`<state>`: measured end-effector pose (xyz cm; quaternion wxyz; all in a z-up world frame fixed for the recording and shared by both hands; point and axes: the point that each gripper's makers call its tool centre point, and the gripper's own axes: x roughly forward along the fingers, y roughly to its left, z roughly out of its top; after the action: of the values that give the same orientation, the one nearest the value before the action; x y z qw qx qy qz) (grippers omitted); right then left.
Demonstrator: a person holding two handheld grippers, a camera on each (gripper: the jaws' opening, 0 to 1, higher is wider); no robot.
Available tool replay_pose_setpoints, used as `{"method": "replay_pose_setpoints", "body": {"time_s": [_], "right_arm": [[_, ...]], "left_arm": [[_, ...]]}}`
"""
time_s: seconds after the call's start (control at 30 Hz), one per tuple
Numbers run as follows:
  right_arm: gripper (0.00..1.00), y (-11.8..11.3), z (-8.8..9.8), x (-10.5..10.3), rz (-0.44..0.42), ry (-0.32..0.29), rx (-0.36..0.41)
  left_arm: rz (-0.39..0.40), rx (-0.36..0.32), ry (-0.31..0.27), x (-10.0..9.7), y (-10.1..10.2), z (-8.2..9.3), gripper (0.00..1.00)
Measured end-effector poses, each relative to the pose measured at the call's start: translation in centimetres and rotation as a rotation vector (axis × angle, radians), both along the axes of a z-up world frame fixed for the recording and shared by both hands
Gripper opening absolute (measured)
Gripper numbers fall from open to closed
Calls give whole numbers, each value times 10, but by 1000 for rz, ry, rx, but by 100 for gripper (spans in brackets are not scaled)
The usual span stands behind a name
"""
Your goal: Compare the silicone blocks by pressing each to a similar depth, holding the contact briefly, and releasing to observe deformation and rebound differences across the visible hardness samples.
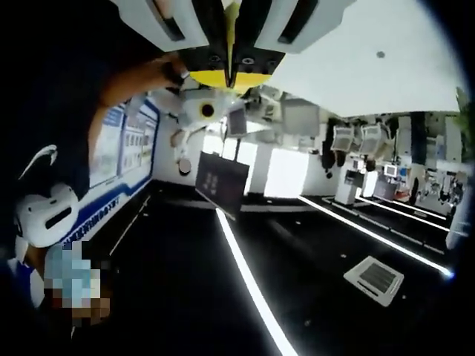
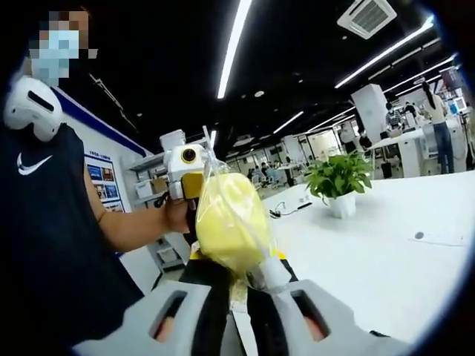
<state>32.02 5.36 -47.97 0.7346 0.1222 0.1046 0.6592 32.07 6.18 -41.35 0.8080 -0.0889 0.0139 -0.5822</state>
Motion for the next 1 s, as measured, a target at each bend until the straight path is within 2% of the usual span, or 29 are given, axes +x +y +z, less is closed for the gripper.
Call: {"method": "replay_pose_setpoints", "body": {"time_s": [0.23, 0.3, 0.33, 0.63, 0.8, 1.0], "right_arm": [[2, 2, -9, -5, 34, -10, -49], [2, 3, -9, -6, 44, 7, -52], [2, 3, -8, -6, 46, -4, -55], [0, 5, -12, -6, 59, 3, -88], [0, 7, -15, -8, 73, 4, -105], [0, 9, -13, -3, 61, 15, -92]], "left_arm": [[-12, 68, 1, -3, 1, -13, 1], [-11, 62, 9, -3, 3, -13, 1], [-22, 54, 32, -5, 4, -13, 0], [-5, 91, -5, -5, 5, -18, 0], [-23, 106, 17, -6, 7, -22, 0], [10, 109, 22, 0, 10, -19, 0]]}}
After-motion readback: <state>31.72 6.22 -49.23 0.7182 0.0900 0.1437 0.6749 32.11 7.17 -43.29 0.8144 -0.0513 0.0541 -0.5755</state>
